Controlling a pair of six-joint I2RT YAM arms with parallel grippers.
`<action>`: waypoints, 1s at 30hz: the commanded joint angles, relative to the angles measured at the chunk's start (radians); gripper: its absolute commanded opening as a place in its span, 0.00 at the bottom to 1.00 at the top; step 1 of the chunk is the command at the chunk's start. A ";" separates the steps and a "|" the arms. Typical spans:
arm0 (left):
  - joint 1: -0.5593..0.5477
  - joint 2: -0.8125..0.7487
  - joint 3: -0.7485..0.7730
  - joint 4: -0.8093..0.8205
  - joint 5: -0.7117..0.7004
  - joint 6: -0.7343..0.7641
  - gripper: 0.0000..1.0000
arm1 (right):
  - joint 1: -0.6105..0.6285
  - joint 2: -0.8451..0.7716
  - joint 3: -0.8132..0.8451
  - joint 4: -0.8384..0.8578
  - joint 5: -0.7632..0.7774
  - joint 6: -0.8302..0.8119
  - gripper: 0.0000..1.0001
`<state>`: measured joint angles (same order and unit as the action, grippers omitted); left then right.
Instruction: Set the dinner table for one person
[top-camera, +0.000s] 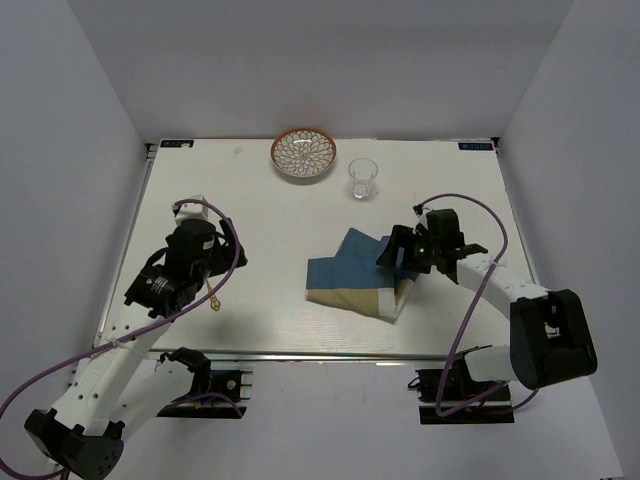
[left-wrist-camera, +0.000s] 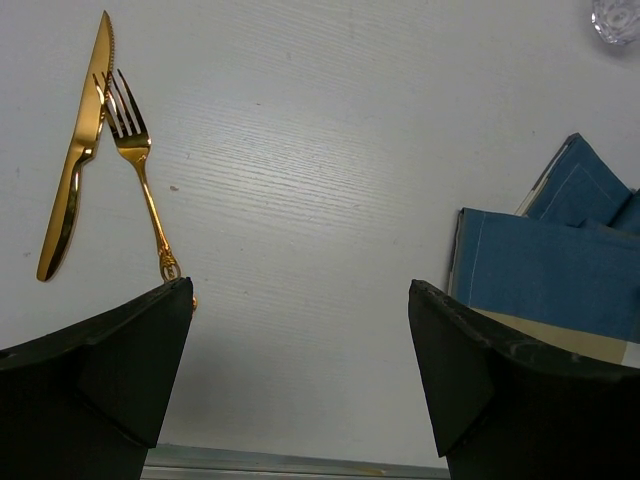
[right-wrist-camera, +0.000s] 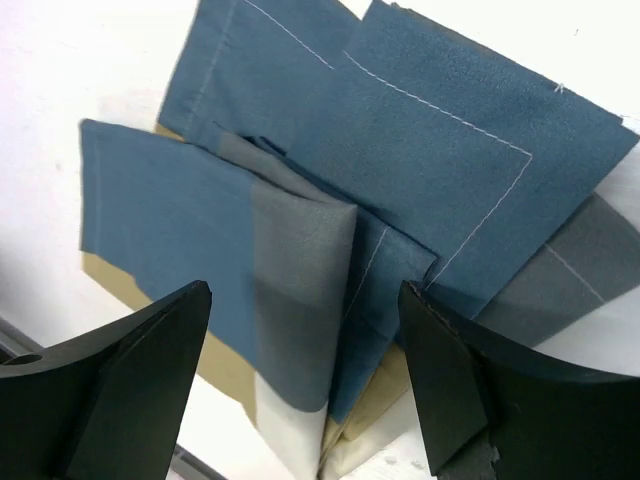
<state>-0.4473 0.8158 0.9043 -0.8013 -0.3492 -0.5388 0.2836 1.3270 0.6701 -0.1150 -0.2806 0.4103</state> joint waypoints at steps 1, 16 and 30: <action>-0.002 -0.006 0.005 0.016 0.018 0.008 0.98 | 0.002 0.034 0.014 0.051 -0.017 -0.065 0.81; -0.002 0.019 0.005 0.021 0.035 0.016 0.98 | 0.031 0.051 0.017 0.218 -0.175 0.016 0.00; -0.002 0.011 0.005 0.017 0.024 0.013 0.98 | 0.183 -0.095 0.111 0.422 -0.132 -0.011 0.00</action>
<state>-0.4473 0.8387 0.9039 -0.7994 -0.3248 -0.5312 0.4278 1.2625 0.7658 0.2066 -0.3588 0.4477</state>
